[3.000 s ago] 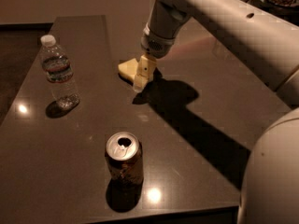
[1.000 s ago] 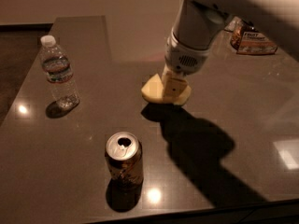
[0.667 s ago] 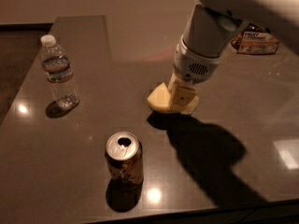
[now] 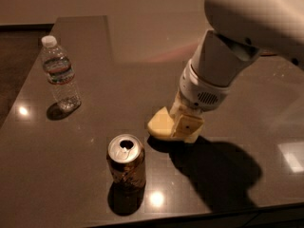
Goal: Move sponge near orange can
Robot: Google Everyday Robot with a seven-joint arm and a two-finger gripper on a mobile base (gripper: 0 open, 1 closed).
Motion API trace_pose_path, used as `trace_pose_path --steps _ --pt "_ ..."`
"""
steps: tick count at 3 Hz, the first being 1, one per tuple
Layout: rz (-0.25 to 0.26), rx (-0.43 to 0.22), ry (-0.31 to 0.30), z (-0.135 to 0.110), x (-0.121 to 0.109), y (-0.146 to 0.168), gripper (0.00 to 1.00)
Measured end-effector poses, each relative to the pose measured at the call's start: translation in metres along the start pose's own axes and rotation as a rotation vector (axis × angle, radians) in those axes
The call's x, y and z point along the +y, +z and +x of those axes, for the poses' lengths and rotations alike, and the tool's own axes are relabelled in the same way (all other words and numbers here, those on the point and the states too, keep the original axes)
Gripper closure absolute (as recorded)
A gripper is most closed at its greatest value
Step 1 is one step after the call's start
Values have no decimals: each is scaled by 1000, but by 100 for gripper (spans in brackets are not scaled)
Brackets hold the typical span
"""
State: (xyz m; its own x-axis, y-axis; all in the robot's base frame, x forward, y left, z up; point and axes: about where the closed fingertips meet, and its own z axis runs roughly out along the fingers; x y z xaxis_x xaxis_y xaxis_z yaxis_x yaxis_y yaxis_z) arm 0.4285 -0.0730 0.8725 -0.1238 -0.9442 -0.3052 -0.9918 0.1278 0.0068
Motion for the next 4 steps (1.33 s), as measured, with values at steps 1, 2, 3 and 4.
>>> trace_pose_path --steps 1,2,3,4 --pt "3 -7 -68 -12 23 6 100" --pt "7 2 -130 -24 37 7 84" --pt "34 18 -157 -22 41 9 60" --pt "39 19 -159 -22 42 8 38"
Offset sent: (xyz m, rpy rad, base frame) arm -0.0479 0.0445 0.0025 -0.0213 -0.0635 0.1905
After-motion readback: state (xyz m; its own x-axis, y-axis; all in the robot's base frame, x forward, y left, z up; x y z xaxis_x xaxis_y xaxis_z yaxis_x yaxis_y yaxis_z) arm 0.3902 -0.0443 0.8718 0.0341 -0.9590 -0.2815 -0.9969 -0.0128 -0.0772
